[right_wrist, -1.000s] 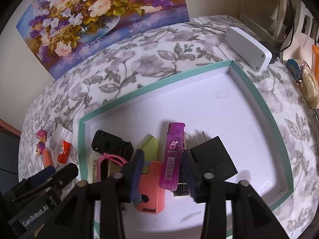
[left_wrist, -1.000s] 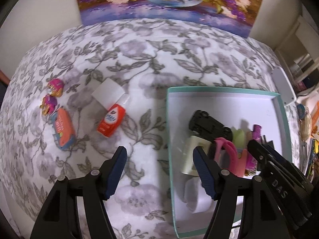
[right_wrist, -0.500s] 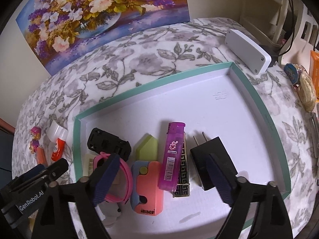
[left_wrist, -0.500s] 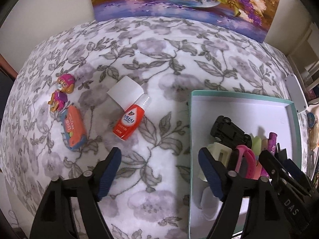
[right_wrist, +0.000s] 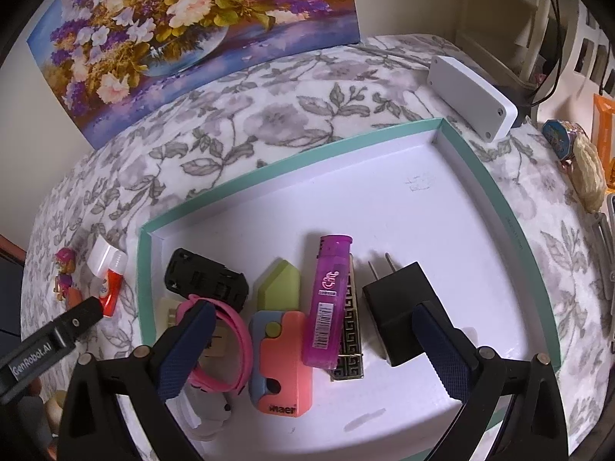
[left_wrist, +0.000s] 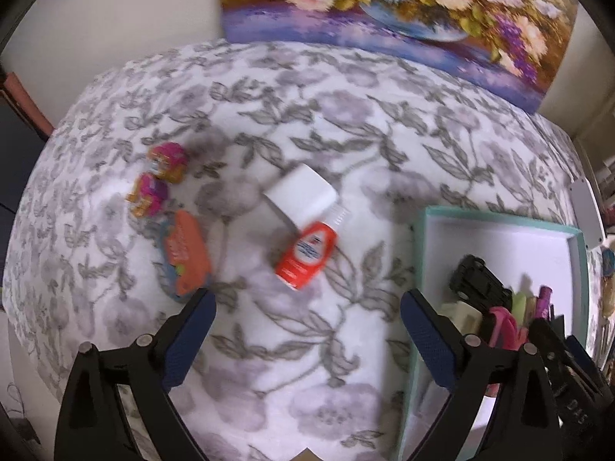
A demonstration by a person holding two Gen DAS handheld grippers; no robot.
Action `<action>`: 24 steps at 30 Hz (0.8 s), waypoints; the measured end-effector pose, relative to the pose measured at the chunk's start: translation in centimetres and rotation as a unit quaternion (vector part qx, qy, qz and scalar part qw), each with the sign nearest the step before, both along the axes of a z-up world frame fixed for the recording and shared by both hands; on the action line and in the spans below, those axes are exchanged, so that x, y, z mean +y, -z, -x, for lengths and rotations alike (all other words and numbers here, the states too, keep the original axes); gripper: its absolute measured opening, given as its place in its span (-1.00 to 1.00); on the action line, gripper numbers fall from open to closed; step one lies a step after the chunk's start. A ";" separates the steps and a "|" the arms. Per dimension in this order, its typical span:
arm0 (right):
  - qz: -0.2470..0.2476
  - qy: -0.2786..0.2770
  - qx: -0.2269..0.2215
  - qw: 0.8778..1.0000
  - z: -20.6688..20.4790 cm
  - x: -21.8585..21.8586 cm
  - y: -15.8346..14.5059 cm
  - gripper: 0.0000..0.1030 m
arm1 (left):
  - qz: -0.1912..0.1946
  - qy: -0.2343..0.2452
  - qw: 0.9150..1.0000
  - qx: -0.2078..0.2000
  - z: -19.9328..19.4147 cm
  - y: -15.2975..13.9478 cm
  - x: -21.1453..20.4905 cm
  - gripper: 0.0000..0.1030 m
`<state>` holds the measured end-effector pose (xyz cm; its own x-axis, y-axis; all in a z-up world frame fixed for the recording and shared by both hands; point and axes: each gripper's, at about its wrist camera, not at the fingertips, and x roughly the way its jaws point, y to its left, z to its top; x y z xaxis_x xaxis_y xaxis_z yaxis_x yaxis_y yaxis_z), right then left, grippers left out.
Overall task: Organize rigid objects
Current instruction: 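Move both tools back over the remaining items on the bed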
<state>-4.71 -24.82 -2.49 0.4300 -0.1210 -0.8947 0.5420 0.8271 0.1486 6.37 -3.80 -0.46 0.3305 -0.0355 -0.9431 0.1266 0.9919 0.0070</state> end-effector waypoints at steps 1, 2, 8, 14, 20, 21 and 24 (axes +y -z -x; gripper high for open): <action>0.001 0.000 -0.003 1.000 0.0 0.1 -0.2 1.00 | -0.004 -0.004 1.000 -0.005 -0.1 -0.3 0.4 0.88; 0.004 -0.001 -0.009 1.000 0.0 0.3 -0.6 1.00 | -0.009 -0.009 1.000 -0.012 -0.3 -0.6 1.0 0.88; 0.035 -0.034 -0.045 0.998 -0.8 3.2 -3.2 1.00 | -0.014 -0.040 0.999 -0.033 -1.1 -2.0 4.4 0.89; 0.045 -0.074 -0.044 0.995 -1.9 6.1 -3.6 1.00 | -0.008 -0.075 0.996 -0.045 -1.4 -3.2 7.8 0.89; 0.043 -0.094 -0.049 0.993 -2.6 8.3 -3.5 1.00 | 0.007 -0.107 0.993 -0.042 -1.8 -3.1 10.4 0.89; 0.045 -0.099 -0.050 0.993 -2.7 8.8 -3.6 1.00 | 0.009 -0.113 0.993 -0.040 -1.8 -3.0 11.0 0.89; 0.050 -0.120 -0.050 0.990 -3.4 10.5 -3.4 1.00 | 0.010 -0.125 0.991 -0.036 -2.1 -2.7 12.4 0.89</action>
